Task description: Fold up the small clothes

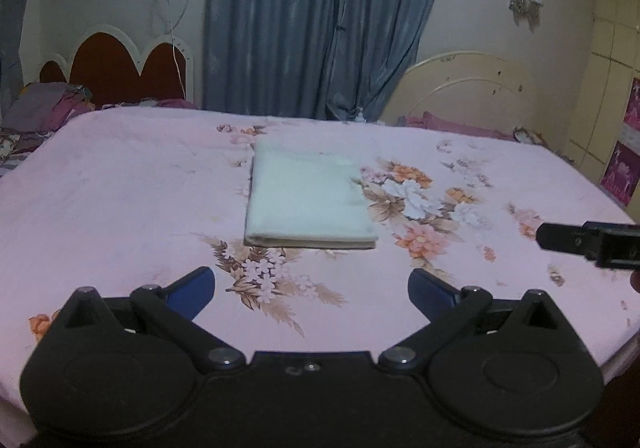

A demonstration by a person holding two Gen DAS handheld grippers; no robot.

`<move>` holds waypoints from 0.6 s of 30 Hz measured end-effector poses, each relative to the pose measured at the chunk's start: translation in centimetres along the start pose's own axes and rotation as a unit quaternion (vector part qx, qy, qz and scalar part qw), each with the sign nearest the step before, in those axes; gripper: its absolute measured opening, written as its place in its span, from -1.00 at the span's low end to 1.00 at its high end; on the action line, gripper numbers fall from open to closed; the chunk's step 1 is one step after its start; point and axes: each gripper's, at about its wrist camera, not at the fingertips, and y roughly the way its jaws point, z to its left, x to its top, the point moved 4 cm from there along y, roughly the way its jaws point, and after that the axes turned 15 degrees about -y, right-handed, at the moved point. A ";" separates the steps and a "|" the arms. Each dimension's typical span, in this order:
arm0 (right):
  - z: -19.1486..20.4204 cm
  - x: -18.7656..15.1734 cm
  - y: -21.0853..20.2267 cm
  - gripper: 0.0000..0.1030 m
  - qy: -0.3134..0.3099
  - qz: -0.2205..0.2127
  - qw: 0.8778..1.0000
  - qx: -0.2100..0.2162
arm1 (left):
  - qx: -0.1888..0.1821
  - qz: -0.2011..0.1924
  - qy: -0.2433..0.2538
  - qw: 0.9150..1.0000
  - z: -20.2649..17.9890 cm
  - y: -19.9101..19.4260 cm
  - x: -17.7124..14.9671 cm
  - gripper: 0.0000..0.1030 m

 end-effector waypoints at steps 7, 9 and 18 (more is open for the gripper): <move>1.1 -0.6 -3.8 0.99 -0.015 -0.015 1.000 -0.004 | 0.001 -0.041 0.008 0.999 -1.5 -4.2 -0.1 0.99; 1.0 -0.6 -4.4 0.99 -0.016 -0.019 1.000 -0.005 | 0.003 -0.050 0.013 0.999 -1.7 -4.6 -0.3 0.99; 0.1 -0.4 -6.2 0.99 -0.023 -0.030 0.999 -0.014 | -0.003 -0.056 0.013 0.998 -2.8 -5.5 -0.7 0.99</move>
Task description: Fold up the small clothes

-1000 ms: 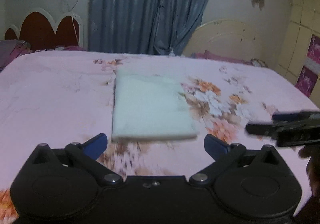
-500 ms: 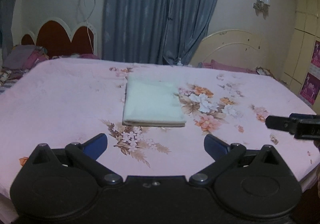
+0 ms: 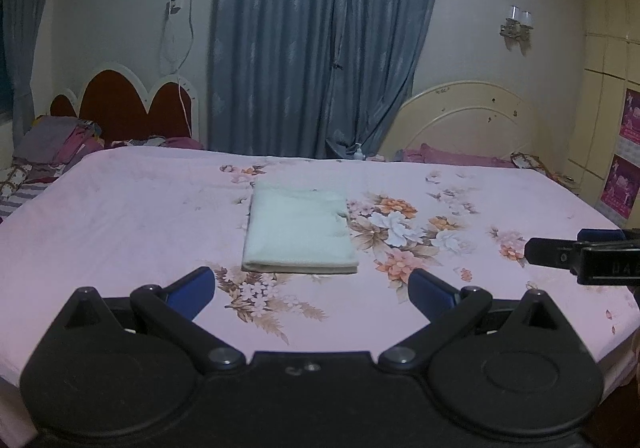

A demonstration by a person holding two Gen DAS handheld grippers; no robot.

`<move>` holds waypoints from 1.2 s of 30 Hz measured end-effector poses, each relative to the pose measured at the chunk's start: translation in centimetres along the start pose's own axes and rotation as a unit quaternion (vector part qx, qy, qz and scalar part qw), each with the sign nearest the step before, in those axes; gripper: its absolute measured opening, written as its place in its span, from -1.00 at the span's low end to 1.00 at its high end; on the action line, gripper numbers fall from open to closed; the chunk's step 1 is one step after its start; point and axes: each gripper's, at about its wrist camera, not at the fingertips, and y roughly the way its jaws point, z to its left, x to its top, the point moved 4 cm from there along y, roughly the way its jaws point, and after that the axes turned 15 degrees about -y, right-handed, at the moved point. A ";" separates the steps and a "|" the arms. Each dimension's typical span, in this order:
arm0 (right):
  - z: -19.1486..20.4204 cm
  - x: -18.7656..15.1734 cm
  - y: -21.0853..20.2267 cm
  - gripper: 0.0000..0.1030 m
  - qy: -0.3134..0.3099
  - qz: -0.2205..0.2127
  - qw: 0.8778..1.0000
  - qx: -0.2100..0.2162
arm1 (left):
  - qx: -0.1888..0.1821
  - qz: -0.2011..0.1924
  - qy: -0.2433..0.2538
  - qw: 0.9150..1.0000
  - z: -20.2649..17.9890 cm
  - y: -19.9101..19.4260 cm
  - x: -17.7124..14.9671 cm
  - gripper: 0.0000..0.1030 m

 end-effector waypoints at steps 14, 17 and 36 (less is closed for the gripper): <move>-0.5 -0.4 -0.6 0.99 0.003 -0.004 1.000 -0.004 | -0.004 0.000 0.008 1.000 -0.6 -0.1 0.0 0.99; -0.5 -0.4 -0.6 0.99 0.004 -0.004 1.000 -0.004 | -0.004 -0.002 0.007 1.000 -0.5 -0.1 0.0 0.99; -0.3 -0.3 -0.4 0.99 0.001 -0.004 1.000 -0.005 | 0.000 -0.003 0.008 1.000 -0.5 0.6 0.1 0.99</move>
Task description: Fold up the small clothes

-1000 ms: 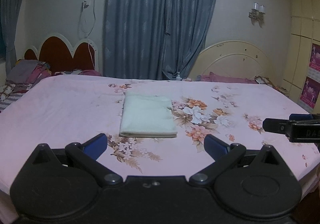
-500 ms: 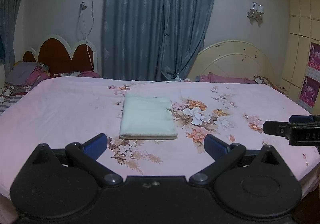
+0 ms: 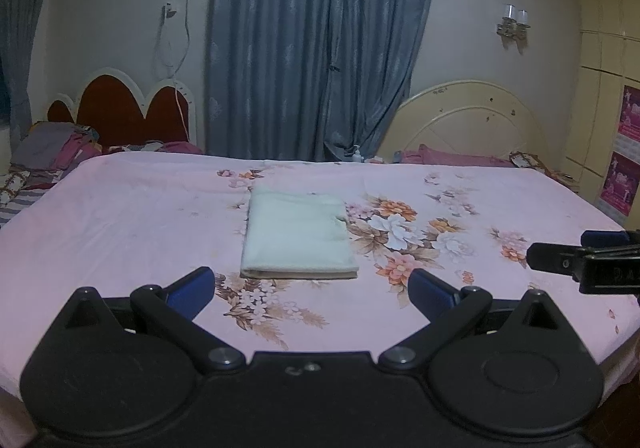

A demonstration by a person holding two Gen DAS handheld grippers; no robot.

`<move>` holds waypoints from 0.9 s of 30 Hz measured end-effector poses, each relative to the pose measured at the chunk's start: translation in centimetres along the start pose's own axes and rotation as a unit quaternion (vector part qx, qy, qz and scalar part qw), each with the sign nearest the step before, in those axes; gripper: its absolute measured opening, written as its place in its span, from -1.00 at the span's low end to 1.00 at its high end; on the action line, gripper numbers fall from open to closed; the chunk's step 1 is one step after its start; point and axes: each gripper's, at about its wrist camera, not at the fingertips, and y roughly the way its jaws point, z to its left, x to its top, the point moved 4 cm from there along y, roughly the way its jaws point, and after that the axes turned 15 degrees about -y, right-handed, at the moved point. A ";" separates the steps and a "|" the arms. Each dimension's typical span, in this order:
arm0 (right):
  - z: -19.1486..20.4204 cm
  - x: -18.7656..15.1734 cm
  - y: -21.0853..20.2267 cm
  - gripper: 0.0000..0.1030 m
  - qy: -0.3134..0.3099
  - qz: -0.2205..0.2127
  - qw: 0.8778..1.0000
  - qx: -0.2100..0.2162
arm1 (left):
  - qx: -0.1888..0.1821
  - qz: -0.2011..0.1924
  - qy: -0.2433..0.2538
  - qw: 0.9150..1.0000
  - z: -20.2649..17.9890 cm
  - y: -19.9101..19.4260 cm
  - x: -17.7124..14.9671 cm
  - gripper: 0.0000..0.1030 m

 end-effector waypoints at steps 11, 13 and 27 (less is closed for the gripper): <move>-0.5 0.1 0.5 0.99 -0.005 -0.001 1.000 0.002 | -0.004 0.000 0.000 1.000 -0.2 0.1 -0.2 0.99; -0.5 0.1 0.5 0.99 -0.005 -0.001 1.000 0.001 | -0.003 -0.001 0.000 1.000 -0.1 0.1 -0.2 0.99; -1.4 -0.2 0.4 0.99 -0.007 -0.003 1.000 -0.002 | -0.004 -0.001 0.005 1.000 -0.1 0.3 0.2 0.99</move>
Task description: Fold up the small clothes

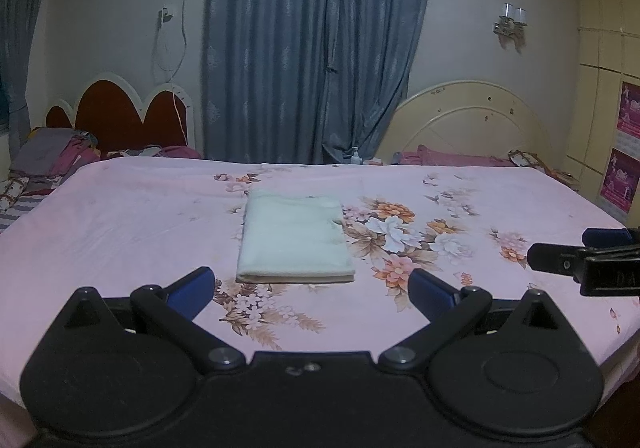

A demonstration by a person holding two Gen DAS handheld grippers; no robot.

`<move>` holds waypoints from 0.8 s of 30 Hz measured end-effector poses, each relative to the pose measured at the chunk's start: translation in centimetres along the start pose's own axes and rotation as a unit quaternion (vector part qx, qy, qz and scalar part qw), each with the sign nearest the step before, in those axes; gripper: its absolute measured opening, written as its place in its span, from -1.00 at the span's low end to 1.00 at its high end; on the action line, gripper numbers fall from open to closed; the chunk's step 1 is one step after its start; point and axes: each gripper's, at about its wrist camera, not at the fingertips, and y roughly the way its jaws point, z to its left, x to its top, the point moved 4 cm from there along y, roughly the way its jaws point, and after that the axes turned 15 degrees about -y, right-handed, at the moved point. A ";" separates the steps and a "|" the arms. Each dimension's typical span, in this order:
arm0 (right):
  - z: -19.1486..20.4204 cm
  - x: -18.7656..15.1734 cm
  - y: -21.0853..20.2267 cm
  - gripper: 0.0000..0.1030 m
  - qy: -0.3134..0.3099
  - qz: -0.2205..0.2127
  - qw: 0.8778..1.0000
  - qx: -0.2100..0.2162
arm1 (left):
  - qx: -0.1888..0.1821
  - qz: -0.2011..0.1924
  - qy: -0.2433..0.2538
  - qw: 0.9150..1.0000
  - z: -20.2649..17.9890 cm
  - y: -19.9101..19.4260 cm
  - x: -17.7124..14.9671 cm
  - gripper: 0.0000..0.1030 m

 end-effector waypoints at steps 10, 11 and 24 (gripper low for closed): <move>0.0 0.1 0.3 0.99 -0.004 0.002 1.000 0.000 | -0.001 0.001 0.001 1.000 0.0 0.1 0.1 0.99; 0.0 0.1 0.4 0.99 -0.005 0.002 1.000 0.000 | -0.001 0.001 0.001 1.000 0.0 0.1 0.1 0.99; 0.2 0.2 0.6 0.99 -0.009 0.002 1.000 0.003 | 0.002 0.001 0.003 1.000 0.6 0.5 0.2 0.98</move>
